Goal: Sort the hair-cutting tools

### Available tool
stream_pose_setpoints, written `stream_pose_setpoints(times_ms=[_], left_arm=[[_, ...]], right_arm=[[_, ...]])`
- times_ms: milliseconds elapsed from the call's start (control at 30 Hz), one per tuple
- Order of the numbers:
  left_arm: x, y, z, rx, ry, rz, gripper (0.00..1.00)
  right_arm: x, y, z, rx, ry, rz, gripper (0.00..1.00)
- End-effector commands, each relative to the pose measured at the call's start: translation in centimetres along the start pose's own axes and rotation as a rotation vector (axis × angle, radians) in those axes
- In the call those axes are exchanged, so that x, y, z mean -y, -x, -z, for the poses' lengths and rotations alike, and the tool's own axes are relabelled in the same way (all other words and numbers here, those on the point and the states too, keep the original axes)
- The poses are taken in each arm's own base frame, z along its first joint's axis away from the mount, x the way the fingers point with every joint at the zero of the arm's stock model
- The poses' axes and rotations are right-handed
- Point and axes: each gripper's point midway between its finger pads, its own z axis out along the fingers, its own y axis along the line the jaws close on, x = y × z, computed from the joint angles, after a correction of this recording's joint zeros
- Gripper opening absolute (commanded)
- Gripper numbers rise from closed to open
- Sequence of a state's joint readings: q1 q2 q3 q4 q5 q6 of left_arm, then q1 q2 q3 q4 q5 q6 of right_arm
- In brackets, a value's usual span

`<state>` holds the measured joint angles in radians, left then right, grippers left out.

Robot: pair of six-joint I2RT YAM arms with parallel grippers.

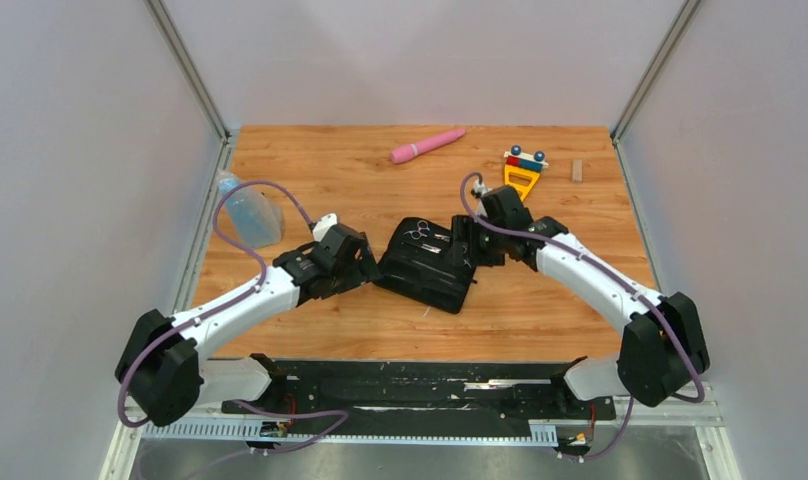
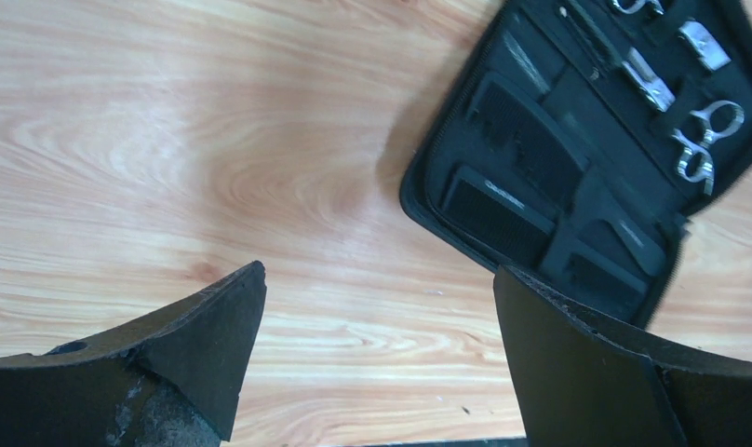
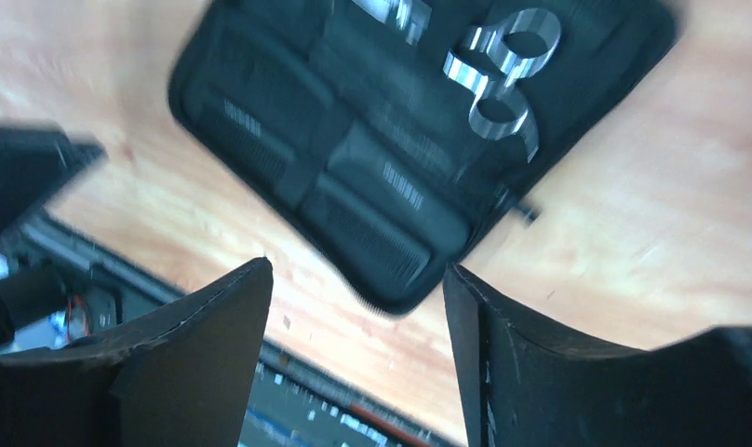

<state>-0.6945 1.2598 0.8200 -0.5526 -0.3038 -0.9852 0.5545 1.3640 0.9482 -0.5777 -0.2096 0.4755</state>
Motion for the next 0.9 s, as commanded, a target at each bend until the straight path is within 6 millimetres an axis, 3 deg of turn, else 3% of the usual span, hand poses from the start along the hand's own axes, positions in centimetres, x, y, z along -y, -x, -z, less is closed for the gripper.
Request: stream_pose_setpoints(times_ms=[0, 100, 200, 433, 667, 767, 867], left_arm=[[2.9, -0.7, 0.6, -0.012, -0.185, 0.161, 1.0], [4.9, -1.3, 0.6, -0.043, -0.302, 0.216, 1.0], [5.5, -2.0, 0.1, -0.065, -0.345, 0.22, 1.0], [6.9, -2.8, -0.9, -0.098, -0.405, 0.221, 1.0], [6.9, -4.5, -1.8, -0.17, -0.399, 0.208, 1.0], [6.8, -4.9, -2.0, -0.185, -0.397, 0.204, 1.0], [6.8, -5.6, -2.3, -0.217, -0.4, 0.187, 1.0]], right_arm=[[2.4, 7.5, 0.5, 0.131, -0.098, 0.133, 0.71], [3.1, 10.7, -0.8, 0.123, -0.07, 0.119, 0.72], [3.0, 12.8, -2.6, 0.097, -0.019, 0.123, 0.73], [5.6, 14.1, -8.1, 0.004, -0.027, 0.094, 0.73], [7.2, 11.8, -11.9, -0.107, -0.012, 0.043, 0.68], [6.3, 9.7, -11.4, -0.149, 0.022, -0.01, 0.62], [4.4, 8.0, -9.4, -0.148, 0.071, -0.049, 0.61]])
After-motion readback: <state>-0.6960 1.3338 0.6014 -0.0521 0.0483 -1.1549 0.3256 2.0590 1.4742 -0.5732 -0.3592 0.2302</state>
